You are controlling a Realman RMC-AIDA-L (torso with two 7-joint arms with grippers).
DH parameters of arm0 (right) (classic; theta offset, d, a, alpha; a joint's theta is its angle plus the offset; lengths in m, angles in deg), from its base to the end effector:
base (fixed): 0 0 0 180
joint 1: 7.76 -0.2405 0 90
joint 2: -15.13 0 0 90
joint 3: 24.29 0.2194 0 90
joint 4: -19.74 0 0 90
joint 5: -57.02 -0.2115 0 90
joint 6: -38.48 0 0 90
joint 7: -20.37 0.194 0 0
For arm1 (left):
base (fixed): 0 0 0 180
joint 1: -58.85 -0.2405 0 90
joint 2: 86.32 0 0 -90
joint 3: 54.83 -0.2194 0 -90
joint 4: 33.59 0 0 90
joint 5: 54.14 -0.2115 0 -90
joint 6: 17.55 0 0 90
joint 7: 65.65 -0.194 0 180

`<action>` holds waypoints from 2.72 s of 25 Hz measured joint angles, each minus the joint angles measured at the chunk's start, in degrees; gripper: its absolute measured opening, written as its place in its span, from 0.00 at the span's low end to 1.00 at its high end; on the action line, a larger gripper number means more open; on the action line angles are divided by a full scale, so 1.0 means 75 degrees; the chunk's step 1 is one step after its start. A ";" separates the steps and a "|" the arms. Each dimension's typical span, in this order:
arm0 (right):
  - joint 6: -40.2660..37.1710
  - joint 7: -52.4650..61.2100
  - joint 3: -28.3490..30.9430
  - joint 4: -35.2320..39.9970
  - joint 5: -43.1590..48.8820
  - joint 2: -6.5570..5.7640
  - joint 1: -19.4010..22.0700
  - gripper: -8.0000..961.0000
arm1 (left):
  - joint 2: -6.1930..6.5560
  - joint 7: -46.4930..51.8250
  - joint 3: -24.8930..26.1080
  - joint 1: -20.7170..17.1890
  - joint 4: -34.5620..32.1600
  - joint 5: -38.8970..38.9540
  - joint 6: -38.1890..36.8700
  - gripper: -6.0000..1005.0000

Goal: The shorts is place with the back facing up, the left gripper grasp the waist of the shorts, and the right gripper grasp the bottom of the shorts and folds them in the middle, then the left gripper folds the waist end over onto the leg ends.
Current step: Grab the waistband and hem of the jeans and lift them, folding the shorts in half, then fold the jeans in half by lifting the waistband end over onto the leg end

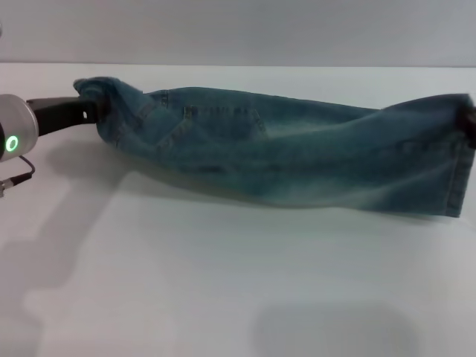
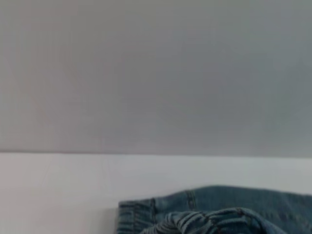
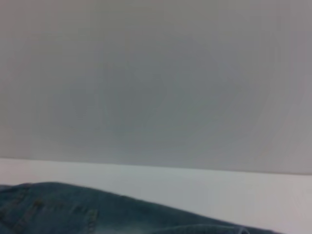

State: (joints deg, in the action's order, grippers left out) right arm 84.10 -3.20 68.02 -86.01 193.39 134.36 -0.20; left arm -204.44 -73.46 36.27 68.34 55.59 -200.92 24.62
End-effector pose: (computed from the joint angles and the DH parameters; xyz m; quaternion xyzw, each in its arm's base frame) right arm 0.2006 0.3415 0.0615 -0.7815 0.4064 0.1374 0.4530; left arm -0.2015 0.3936 0.0264 -0.7657 -0.4523 -0.1223 0.4407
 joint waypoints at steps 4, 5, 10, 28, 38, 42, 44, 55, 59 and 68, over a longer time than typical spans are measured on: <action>-0.0581 -0.0156 0.0006 0.0282 -0.0013 0.0005 0.0077 0.12 | 0.0000 0.0000 -0.0038 0.0085 -0.0310 0.0191 -0.0554 0.22; -0.0667 -0.0181 0.0007 0.0350 -0.0027 0.0005 0.0077 0.12 | 0.0000 0.0000 -0.0038 0.0085 -0.0310 0.0191 -0.0554 0.22; -0.1289 -0.0364 -0.0036 0.0724 -0.0084 0.0001 0.0072 0.13 | -0.0009 0.0000 -0.0096 0.0329 -0.0790 0.0400 -0.1229 0.23; -0.2894 -0.0577 0.0008 0.2129 -0.0104 -0.0059 -0.0391 0.17 | -0.0011 -0.0044 -0.0283 0.1709 -0.2736 0.0821 -0.2653 0.24; -0.4073 -0.1102 0.0081 0.3976 -0.0108 -0.0070 -0.1469 0.20 | 0.0000 -0.0084 -0.1014 0.2324 -0.3981 0.1113 -0.4624 0.25; -0.4045 -0.1125 -0.0005 0.4193 -0.0258 -0.0051 -0.1548 0.21 | -0.0014 -0.0078 -0.1094 0.2552 -0.4317 0.1109 -0.4758 0.26; -0.4024 -0.1136 -0.0069 0.4101 -0.0315 -0.0040 -0.1436 0.26 | -0.0015 -0.0055 -0.1096 0.2621 -0.4450 0.1109 -0.4768 0.35; -0.4184 -0.1355 -0.0948 0.3714 -0.0454 -0.0031 -0.1112 0.54 | 0.0021 -0.0073 -0.1060 0.2336 -0.4172 0.1054 -0.4460 0.80; -0.4177 -0.1359 -0.1148 0.3534 -0.0575 -0.0046 -0.1094 0.54 | 0.0049 -0.0207 -0.0698 0.2061 -0.3875 0.0939 -0.3778 0.86; -0.4119 -0.1360 -0.1549 0.3177 -0.0594 -0.0059 -0.1021 0.54 | 0.0041 -0.0429 -0.0132 0.2077 -0.4474 0.0873 -0.3051 0.86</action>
State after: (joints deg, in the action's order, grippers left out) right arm 53.20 -13.40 56.41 -62.18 188.94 133.92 -7.86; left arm -204.13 -76.68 35.28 83.92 22.04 -194.37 1.74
